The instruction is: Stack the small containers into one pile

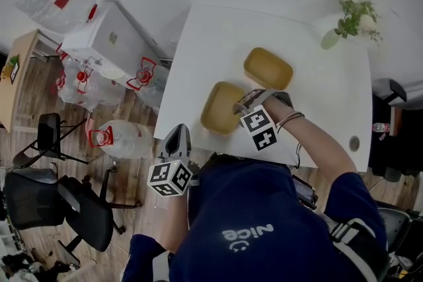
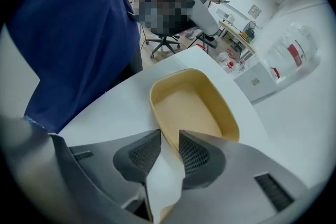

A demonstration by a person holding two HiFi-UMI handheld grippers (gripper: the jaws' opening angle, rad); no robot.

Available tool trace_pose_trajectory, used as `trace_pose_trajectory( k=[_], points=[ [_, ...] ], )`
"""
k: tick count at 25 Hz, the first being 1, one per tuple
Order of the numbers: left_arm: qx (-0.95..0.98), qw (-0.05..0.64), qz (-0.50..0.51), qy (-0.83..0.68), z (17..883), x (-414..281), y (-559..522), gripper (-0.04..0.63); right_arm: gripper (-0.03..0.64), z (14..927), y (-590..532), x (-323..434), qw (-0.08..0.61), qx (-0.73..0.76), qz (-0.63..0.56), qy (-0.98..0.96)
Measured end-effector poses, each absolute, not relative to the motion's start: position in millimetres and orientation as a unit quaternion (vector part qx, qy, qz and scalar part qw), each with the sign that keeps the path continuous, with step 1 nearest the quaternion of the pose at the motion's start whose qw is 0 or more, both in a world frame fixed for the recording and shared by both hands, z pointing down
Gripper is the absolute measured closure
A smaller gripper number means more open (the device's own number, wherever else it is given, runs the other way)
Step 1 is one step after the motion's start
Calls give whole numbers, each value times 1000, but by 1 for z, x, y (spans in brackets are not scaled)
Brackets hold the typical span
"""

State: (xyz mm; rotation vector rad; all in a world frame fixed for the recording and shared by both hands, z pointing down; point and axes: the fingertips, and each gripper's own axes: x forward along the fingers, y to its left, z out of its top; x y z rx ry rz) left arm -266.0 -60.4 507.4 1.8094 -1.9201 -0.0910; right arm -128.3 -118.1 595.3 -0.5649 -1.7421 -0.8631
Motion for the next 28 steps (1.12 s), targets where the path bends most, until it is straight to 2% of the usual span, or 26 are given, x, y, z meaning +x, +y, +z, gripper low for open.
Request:
trace_pose_trajectory(
  k=[6, 18, 28],
  points=[
    [664, 247, -36, -705, 506, -268, -60, 575, 557, 595, -116, -134, 513, -238, -397, -723],
    [678, 245, -33, -693, 503, -260, -69, 575, 560, 560, -106, -141, 489, -217, -410, -739],
    [695, 240, -34, -677, 501, -247, -81, 575, 560, 509, -152, -137, 502, -71, -346, -790]
  ],
)
